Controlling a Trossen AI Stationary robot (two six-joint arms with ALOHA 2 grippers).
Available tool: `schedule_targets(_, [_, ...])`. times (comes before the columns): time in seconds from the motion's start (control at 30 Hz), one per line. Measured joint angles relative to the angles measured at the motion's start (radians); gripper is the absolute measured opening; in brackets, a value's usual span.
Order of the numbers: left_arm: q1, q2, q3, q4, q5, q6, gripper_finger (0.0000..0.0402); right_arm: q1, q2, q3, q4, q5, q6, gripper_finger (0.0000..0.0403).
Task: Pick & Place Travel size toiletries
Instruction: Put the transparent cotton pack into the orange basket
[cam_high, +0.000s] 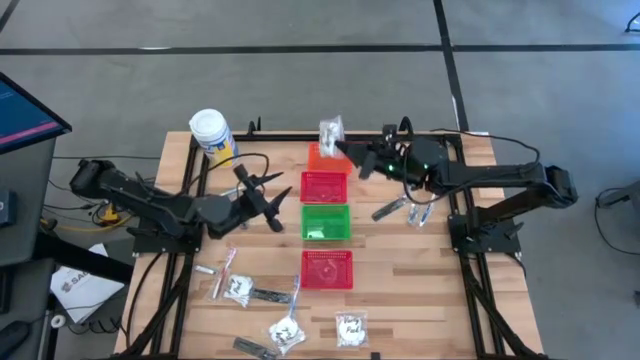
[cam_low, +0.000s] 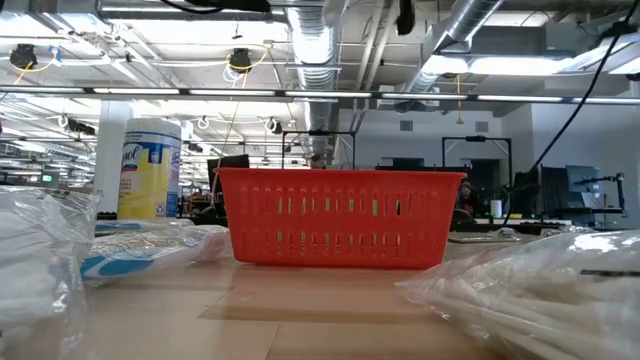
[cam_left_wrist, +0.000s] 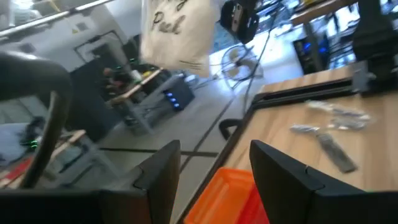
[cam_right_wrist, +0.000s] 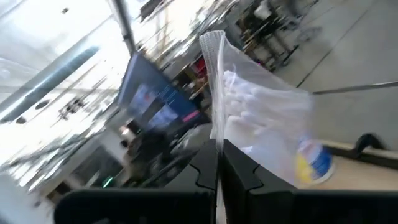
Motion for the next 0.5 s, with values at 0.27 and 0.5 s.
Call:
schedule_targets(0.27, [-0.012,-0.006,0.0,0.023,0.001,0.007,0.0186,-0.225,0.033,-0.006,-0.234,-0.101,0.121,0.0])
schedule_targets(0.5, [-0.012,-0.006,0.0,0.03,0.001,0.007,0.0186,-0.351,0.119,-0.031,-0.262,-0.31,0.196,0.0])
